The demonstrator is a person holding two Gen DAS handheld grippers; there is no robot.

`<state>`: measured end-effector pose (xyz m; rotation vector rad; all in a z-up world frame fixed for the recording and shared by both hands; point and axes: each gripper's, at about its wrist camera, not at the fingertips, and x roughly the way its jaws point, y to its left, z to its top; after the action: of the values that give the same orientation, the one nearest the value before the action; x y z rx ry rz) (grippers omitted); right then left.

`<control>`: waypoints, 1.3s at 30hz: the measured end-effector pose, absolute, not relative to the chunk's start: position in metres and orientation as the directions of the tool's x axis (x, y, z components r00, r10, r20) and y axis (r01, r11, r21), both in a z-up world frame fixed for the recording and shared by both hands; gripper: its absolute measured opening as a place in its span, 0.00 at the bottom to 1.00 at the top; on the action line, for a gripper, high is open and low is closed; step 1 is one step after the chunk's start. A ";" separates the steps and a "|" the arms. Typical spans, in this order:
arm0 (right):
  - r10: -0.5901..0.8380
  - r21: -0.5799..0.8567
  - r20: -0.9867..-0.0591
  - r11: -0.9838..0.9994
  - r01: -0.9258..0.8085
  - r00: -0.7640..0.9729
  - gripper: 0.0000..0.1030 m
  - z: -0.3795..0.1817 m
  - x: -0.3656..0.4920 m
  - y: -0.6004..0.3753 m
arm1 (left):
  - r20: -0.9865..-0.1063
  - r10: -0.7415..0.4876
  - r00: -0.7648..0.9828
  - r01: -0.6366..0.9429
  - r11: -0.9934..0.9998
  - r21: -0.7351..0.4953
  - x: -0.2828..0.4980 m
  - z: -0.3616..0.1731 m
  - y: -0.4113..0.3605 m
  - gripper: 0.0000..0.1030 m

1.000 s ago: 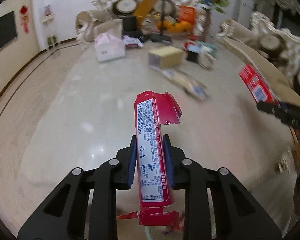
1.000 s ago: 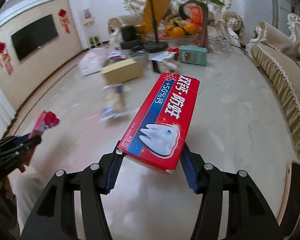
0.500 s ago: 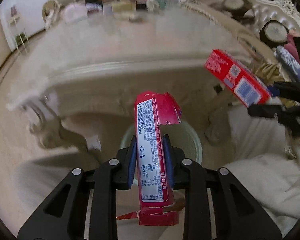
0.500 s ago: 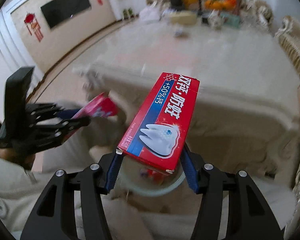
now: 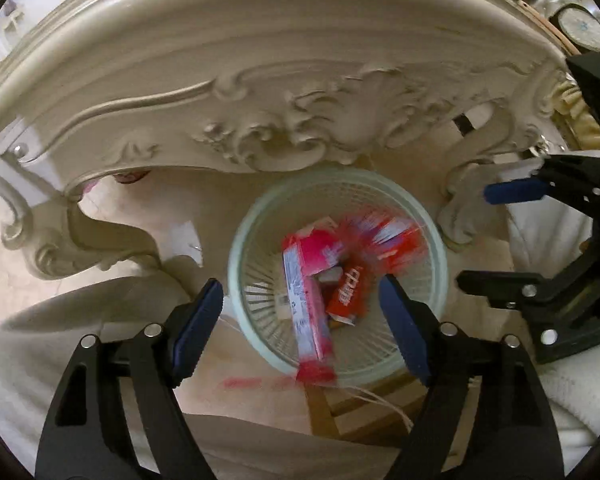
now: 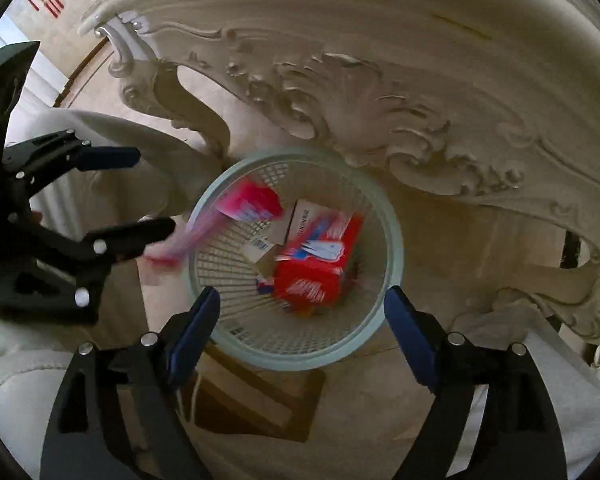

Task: Collect trash
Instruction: 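Carry both boxes over the wastebasket and open both tools to drop them, then move the left tool to the bread bag while the right tool approaches the crumpled paper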

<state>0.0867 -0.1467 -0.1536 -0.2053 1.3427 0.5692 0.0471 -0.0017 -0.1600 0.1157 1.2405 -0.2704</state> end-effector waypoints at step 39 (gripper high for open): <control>0.206 -0.017 -0.694 0.953 -0.303 0.690 0.80 0.023 0.376 -0.221 | -0.820 -0.041 0.570 -0.171 0.971 -0.167 0.307 -0.016 -0.037 0.76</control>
<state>0.3755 -0.2209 0.0230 -0.1341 0.7584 0.2856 0.3066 -0.0366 -0.0160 -0.2394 0.9635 0.0775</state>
